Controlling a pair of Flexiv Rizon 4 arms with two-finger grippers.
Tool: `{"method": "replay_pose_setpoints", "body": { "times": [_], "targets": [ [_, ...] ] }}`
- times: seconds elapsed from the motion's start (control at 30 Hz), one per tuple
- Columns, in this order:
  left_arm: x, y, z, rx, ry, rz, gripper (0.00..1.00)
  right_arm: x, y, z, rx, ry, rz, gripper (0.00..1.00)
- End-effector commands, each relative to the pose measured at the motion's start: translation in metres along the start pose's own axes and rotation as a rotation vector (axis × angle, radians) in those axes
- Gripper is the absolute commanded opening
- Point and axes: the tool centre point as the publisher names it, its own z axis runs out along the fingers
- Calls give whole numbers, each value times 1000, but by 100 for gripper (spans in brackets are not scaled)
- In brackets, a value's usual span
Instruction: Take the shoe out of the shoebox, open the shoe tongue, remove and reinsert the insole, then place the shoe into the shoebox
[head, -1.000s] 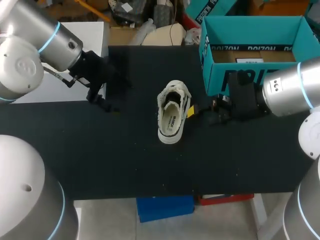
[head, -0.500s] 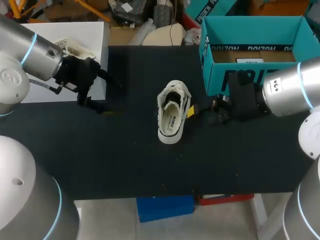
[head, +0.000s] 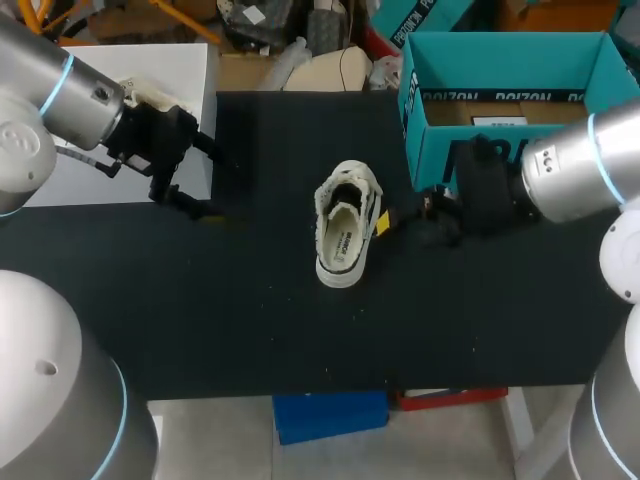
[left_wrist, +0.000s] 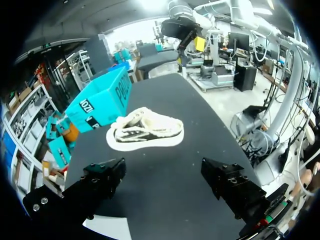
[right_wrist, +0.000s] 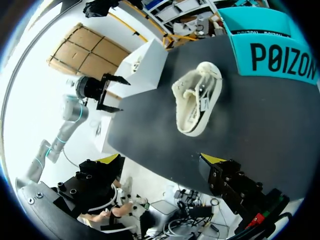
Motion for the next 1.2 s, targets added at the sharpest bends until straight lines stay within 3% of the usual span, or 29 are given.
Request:
{"method": "replay_pose_setpoints", "body": {
  "times": [0.03, 0.13, 0.6, 0.7, 0.9, 1.2],
  "targets": [
    [0, 0, 1, -3, 0, 0, 100, 9, 41, 18, 239, -579, 74, 100],
    [0, 0, 1, -3, 0, 0, 100, 5, 53, 28, 281, -749, 109, 100],
    [0, 0, 1, -3, 0, 0, 100, 5, 53, 28, 281, -749, 109, 100],
    [0, 0, 1, -3, 0, 0, 100, 3, 57, 28, 286, -800, 106, 100],
    [0, 0, 1, -3, 0, 0, 100, -3, 73, 44, 329, -886, 99, 100],
    [0, 0, 1, -3, 0, 0, 100, -15, 79, 66, 306, -874, 125, 100]
  ]
}}
